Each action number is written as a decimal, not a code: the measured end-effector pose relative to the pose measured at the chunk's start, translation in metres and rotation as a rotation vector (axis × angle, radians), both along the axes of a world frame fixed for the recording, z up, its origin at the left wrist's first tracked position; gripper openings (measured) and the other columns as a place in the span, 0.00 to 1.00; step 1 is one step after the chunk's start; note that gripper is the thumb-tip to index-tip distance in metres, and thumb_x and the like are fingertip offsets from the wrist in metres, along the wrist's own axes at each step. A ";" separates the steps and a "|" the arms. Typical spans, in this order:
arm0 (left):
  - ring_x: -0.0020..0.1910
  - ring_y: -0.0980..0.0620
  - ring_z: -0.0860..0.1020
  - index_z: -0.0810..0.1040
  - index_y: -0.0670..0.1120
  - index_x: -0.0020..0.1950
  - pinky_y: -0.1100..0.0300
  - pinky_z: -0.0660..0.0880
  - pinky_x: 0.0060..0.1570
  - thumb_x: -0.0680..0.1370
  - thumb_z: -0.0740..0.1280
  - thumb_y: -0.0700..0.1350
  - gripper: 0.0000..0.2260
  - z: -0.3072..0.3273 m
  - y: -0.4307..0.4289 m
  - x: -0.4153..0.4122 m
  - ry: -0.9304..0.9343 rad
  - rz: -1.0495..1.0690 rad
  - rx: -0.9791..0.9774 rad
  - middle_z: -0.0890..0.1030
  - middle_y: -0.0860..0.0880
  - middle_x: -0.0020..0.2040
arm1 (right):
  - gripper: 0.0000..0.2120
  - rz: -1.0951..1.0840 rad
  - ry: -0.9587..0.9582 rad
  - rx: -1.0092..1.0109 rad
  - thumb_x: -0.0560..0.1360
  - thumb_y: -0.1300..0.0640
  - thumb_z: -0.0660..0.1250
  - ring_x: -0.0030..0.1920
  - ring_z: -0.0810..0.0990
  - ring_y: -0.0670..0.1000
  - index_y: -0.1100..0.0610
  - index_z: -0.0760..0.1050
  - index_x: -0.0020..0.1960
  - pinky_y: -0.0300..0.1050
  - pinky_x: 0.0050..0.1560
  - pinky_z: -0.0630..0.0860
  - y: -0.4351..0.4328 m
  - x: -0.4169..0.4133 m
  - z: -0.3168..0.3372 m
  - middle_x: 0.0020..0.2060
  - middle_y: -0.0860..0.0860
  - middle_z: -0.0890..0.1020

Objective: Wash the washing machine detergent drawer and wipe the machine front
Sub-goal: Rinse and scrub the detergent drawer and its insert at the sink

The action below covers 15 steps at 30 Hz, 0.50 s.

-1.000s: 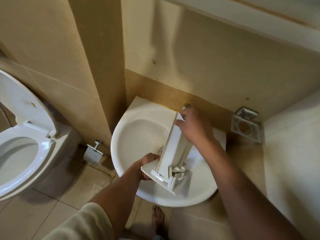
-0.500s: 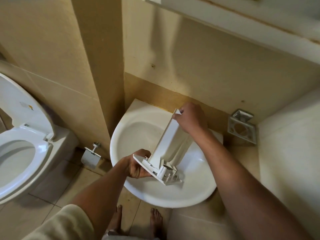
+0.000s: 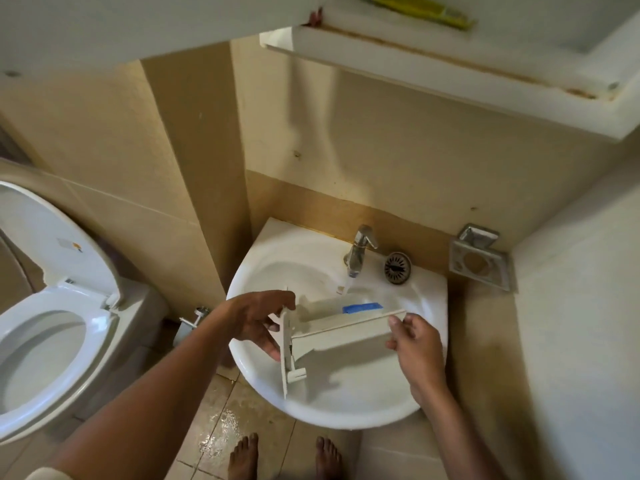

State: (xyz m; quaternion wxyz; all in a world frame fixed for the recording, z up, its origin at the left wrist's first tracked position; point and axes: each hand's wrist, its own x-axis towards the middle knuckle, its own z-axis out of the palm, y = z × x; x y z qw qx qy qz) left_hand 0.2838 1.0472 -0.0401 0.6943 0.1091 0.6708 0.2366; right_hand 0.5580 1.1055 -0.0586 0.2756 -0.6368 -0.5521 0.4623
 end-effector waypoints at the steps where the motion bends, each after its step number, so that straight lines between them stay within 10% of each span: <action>1: 0.45 0.35 0.77 0.72 0.39 0.59 0.39 0.83 0.39 0.78 0.65 0.47 0.14 0.007 -0.003 0.006 0.062 0.009 0.011 0.70 0.43 0.51 | 0.11 -0.017 0.077 -0.088 0.80 0.59 0.67 0.36 0.81 0.50 0.63 0.75 0.41 0.48 0.46 0.80 0.000 0.003 -0.010 0.35 0.54 0.80; 10: 0.41 0.39 0.84 0.66 0.49 0.59 0.48 0.84 0.35 0.74 0.64 0.62 0.22 0.012 -0.036 0.055 0.478 0.104 0.126 0.76 0.43 0.57 | 0.15 -0.079 0.326 -0.439 0.75 0.52 0.72 0.51 0.83 0.56 0.61 0.77 0.54 0.55 0.55 0.82 0.010 -0.018 -0.030 0.50 0.58 0.83; 15: 0.46 0.41 0.80 0.61 0.53 0.64 0.45 0.84 0.40 0.72 0.69 0.60 0.27 -0.009 -0.045 0.070 0.615 0.206 0.187 0.68 0.44 0.59 | 0.08 -0.021 0.379 -0.473 0.77 0.67 0.66 0.49 0.80 0.55 0.61 0.72 0.55 0.51 0.51 0.80 0.038 -0.040 -0.038 0.52 0.61 0.78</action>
